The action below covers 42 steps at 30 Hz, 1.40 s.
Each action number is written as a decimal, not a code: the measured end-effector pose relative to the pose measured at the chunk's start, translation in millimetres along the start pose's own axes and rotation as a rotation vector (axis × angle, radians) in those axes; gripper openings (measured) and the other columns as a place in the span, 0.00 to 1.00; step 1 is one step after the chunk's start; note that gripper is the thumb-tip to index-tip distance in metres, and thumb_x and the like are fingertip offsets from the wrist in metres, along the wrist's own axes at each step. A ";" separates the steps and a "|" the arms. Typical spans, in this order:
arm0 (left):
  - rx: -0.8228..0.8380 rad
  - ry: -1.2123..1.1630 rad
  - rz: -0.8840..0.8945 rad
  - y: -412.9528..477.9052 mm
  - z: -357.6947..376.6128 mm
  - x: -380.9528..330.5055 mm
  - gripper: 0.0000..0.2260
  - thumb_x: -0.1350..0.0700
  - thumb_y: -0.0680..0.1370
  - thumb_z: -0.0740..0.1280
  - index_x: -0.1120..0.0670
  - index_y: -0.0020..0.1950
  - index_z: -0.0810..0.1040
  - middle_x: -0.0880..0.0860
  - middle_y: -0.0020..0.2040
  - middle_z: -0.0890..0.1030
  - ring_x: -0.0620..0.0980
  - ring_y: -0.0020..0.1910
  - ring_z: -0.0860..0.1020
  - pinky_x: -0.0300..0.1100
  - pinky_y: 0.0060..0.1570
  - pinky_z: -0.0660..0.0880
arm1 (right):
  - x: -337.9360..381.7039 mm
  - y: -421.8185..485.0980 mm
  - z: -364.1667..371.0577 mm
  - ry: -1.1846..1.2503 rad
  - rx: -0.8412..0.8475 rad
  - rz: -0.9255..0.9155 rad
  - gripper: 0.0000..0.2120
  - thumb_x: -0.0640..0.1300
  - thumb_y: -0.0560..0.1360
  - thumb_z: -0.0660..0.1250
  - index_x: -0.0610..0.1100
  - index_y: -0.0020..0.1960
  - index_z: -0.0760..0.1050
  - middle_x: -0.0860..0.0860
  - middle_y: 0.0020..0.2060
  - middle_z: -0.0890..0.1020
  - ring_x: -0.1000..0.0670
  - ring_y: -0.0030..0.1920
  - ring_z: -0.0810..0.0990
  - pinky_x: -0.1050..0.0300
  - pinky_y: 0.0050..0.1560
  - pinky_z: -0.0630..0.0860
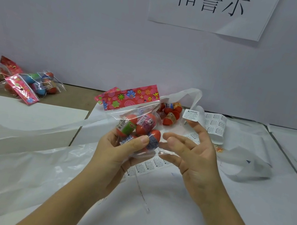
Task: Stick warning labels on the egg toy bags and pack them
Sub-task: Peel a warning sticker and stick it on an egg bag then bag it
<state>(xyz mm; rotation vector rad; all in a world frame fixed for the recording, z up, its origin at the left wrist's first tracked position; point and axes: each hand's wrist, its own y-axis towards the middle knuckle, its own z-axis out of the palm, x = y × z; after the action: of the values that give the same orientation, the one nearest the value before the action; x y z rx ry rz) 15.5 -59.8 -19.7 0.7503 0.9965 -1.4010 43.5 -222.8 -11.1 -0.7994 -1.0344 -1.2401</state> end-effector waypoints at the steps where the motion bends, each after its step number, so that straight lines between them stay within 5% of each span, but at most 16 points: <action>1: -0.011 0.016 0.006 -0.6 0.6 1.2 0.34 0.54 0.56 0.77 0.55 0.61 0.75 0.56 0.49 0.86 0.56 0.47 0.85 0.42 0.40 0.82 | -1.7 -1.3 1.4 -0.033 -0.009 -0.019 0.31 0.38 0.64 0.76 0.55 0.61 0.67 0.45 0.41 0.86 0.47 0.41 0.85 0.57 0.37 0.80; 5: -0.117 0.033 0.041 0.2 2.7 7.4 0.35 0.54 0.50 0.80 0.49 0.56 0.77 0.54 0.47 0.86 0.56 0.46 0.85 0.41 0.39 0.82 | -8.8 -5.0 7.3 -0.154 -0.074 -0.164 0.27 0.32 0.70 0.73 0.55 0.60 0.69 0.49 0.41 0.85 0.51 0.41 0.84 0.59 0.38 0.80; 10: -0.182 0.056 0.048 1.4 0.9 7.2 0.40 0.53 0.49 0.81 0.49 0.61 0.75 0.56 0.54 0.84 0.57 0.50 0.85 0.49 0.50 0.82 | 2.7 -8.4 6.7 -0.094 -0.003 -0.087 0.05 0.46 0.65 0.76 0.50 0.39 0.82 0.50 0.30 0.80 0.51 0.29 0.77 0.58 0.29 0.75; 15: -0.202 0.090 0.066 -0.6 3.8 10.6 0.41 0.51 0.47 0.84 0.46 0.59 0.75 0.53 0.53 0.84 0.55 0.52 0.84 0.49 0.51 0.81 | 0.2 -13.0 13.1 -0.149 -0.004 0.036 0.04 0.50 0.63 0.72 0.51 0.35 0.83 0.56 0.27 0.78 0.57 0.29 0.74 0.64 0.33 0.73; 20: -0.196 0.063 0.096 -2.0 5.2 11.5 0.36 0.50 0.48 0.80 0.45 0.55 0.76 0.50 0.48 0.86 0.54 0.50 0.85 0.42 0.44 0.82 | -0.8 -14.7 15.0 -0.155 -0.072 0.018 0.09 0.38 0.71 0.72 0.48 0.34 0.81 0.58 0.28 0.81 0.64 0.30 0.77 0.74 0.32 0.71; 42: -0.185 0.032 0.127 -1.2 8.0 14.1 0.35 0.49 0.49 0.79 0.44 0.55 0.76 0.48 0.46 0.86 0.53 0.50 0.85 0.41 0.44 0.83 | -2.4 -23.5 28.6 -0.098 -0.154 0.050 0.07 0.38 0.72 0.71 0.47 0.36 0.81 0.57 0.29 0.82 0.63 0.31 0.79 0.73 0.34 0.73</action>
<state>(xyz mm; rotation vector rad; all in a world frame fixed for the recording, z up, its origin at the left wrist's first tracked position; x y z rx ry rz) 14.0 -73.2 -28.7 0.6883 1.0681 -1.1733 15.1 -199.8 -4.5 -1.0073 -1.0002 -1.2590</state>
